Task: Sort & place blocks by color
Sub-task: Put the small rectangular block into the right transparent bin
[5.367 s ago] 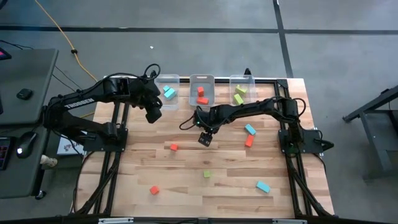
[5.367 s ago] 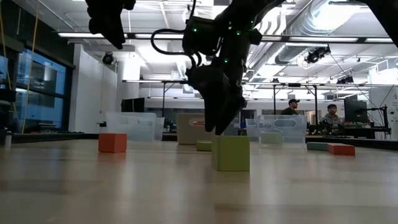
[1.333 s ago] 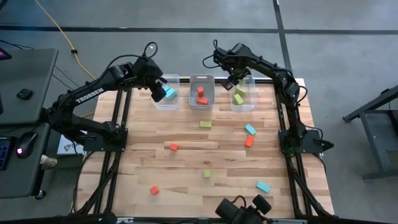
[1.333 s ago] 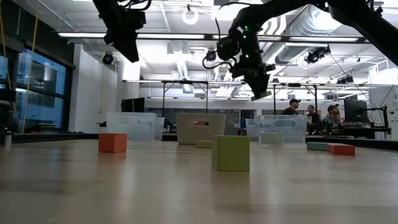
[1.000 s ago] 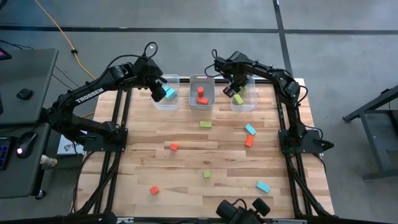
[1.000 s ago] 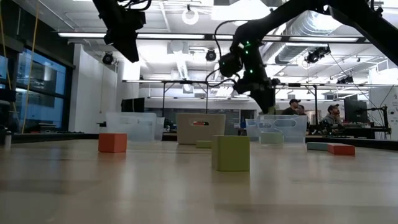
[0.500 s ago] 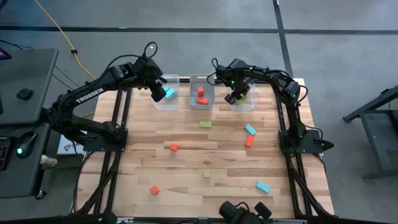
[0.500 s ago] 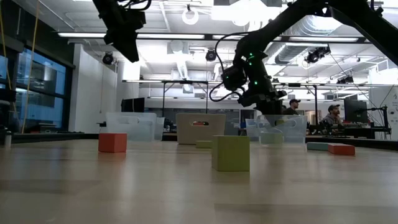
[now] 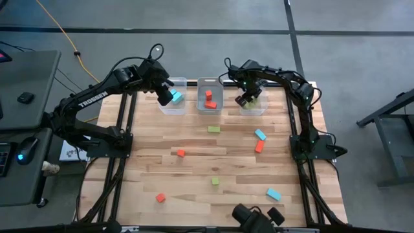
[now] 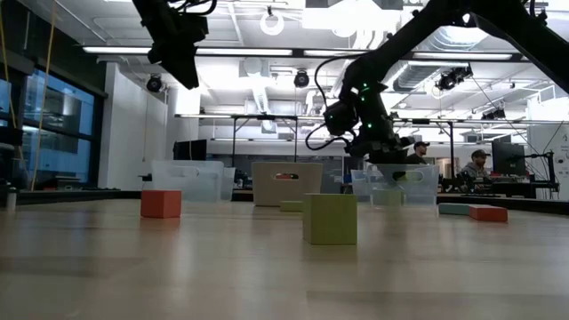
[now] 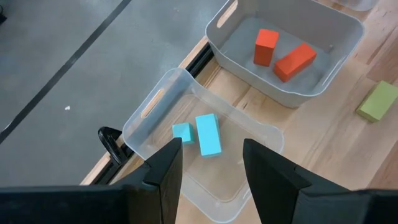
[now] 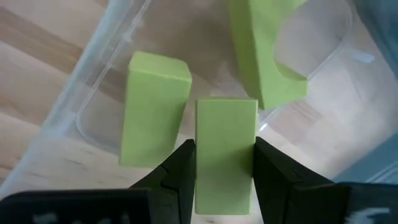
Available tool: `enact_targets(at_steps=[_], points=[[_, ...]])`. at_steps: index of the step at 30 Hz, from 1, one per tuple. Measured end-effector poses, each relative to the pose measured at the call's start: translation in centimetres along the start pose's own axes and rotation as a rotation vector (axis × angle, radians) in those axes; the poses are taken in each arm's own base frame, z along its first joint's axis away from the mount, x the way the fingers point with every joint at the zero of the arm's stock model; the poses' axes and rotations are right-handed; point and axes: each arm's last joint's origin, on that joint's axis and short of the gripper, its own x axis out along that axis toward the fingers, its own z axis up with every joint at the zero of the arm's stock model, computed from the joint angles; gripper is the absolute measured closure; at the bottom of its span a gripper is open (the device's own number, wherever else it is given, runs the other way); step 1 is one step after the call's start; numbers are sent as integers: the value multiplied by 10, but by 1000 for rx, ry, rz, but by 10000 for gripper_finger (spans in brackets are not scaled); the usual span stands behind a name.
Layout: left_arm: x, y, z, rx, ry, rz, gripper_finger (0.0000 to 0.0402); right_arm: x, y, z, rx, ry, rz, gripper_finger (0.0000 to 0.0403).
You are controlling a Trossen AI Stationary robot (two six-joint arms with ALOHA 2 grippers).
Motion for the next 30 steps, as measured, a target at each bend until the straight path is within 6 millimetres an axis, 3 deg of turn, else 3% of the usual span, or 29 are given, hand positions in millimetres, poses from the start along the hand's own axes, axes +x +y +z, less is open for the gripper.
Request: enact_targets(at_steps=[24, 30], points=[[0, 0, 0, -1, 0, 0, 257, 3, -19, 7, 8, -24, 105, 288], [0, 0, 0, -1, 0, 0, 257, 3, -19, 8, -9, -37, 106, 254]])
